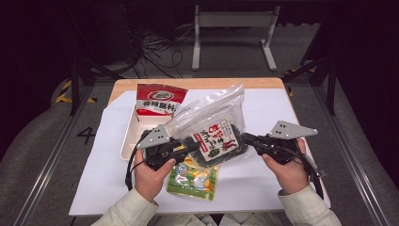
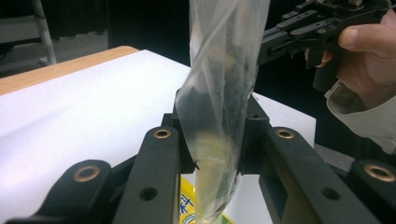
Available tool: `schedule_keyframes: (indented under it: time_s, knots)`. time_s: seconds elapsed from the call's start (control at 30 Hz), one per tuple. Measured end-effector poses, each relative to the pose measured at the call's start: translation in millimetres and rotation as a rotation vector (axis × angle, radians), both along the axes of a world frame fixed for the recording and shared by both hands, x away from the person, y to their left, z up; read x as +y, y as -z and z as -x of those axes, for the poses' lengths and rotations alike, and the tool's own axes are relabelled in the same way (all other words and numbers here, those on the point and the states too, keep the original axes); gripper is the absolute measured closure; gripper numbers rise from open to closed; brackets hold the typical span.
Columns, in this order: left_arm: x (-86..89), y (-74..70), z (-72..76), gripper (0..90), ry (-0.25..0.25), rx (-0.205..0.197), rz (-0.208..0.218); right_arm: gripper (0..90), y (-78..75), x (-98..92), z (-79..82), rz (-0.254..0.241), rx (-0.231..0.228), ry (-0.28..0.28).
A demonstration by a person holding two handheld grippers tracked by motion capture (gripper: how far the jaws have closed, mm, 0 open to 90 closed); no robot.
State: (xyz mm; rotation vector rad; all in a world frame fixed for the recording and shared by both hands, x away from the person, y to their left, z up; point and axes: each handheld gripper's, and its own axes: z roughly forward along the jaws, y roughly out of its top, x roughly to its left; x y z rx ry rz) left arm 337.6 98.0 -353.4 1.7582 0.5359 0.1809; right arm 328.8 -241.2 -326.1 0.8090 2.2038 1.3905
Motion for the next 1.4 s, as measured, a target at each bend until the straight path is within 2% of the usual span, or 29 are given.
schedule_keyframes:
  time_s: [0.17,0.33,0.43,0.5,0.57,0.6,0.63,0.77,1.0,1.2,1.4]
  knots:
    - [1.0,-4.1,0.6,75.6,0.019,-0.016,-0.004,83.8,-0.1,-1.4,-0.3,-0.009,-0.014,0.001]
    - [5.2,-15.7,1.5,75.9,0.043,-0.031,-0.043,79.8,1.6,-0.2,-1.3,0.003,-0.038,0.014]
    - [10.3,-25.9,2.0,76.1,0.065,-0.062,-0.060,74.9,1.1,-1.0,-1.3,-0.023,-0.039,0.010]
    - [11.7,-28.7,2.2,76.1,0.071,-0.062,-0.064,71.7,1.3,-0.9,-1.3,-0.036,-0.033,0.005]
    - [16.6,-36.2,2.0,76.1,0.075,-0.080,-0.099,70.3,1.4,-0.7,-1.1,-0.032,-0.034,0.005]
    - [19.0,-39.2,1.7,76.1,0.076,-0.075,-0.115,68.5,1.6,-0.8,-0.8,-0.030,-0.038,0.012]
    - [21.7,-41.7,1.9,76.1,0.075,-0.067,-0.125,67.9,1.9,-1.3,-1.1,-0.032,-0.042,0.012]
    - [32.6,-50.2,2.1,76.1,0.054,-0.091,-0.169,66.9,3.8,-3.8,-1.6,-0.032,-0.030,0.020]
    - [59.0,-66.4,4.6,75.8,0.012,-0.137,-0.208,66.2,6.5,-12.1,-2.4,-0.027,-0.017,0.039]
    - [77.8,-76.0,0.8,75.8,-0.006,-0.121,-0.271,65.9,11.5,-21.3,-6.2,-0.019,0.006,0.061]
    - [90.5,-79.5,-5.0,75.6,-0.021,-0.106,-0.258,64.4,11.9,-27.7,-7.5,-0.033,0.012,0.078]
